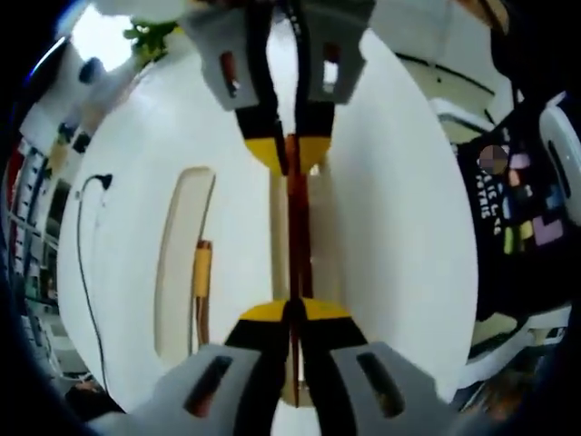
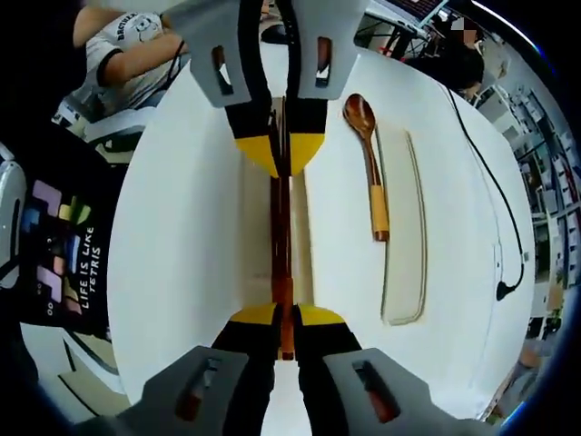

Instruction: Arrange the utensils inside the cutlery case until each visible utensil rests in its matching compartment.

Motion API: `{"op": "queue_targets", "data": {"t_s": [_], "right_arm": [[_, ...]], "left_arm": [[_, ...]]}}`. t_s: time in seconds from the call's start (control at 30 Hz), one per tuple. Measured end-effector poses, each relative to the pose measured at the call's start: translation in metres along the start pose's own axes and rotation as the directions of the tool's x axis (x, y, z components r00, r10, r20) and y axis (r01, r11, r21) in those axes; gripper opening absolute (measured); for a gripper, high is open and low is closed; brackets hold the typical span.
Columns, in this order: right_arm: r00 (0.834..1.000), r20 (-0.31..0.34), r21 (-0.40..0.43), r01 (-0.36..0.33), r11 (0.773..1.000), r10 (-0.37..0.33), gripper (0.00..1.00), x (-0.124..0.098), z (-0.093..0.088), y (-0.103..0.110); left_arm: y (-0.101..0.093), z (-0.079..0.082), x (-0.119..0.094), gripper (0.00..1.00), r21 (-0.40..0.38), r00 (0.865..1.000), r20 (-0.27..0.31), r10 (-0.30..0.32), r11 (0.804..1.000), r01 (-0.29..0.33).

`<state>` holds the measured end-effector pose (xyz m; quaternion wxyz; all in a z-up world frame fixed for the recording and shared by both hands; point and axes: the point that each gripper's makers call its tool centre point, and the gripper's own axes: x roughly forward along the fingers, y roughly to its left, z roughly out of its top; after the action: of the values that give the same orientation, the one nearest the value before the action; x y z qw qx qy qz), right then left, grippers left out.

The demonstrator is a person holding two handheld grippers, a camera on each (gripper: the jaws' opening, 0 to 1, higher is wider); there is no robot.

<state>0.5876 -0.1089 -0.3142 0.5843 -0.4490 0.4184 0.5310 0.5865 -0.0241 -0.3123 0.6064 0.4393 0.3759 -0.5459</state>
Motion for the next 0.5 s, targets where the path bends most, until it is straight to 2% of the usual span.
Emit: {"op": "queue_targets", "data": {"t_s": [0.23, 0.5], "right_arm": [[1.000, -0.018, -0.007, -0.019, 1.000, 0.018, 0.05, 0.0040, -0.0057, 0.0022], [1.000, -0.023, -0.002, -0.018, 1.000, 0.018, 0.05, 0.0068, -0.0084, 0.0023]], "left_arm": [[-0.0031, 0.0031, 0.0042, 0.04, -0.012, 1.000, 0.027, -0.016, 1.000, 0.016], [-0.0002, 0.0029, 0.0094, 0.04, -0.001, 1.000, 0.022, -0.013, 1.000, 0.013]]}}
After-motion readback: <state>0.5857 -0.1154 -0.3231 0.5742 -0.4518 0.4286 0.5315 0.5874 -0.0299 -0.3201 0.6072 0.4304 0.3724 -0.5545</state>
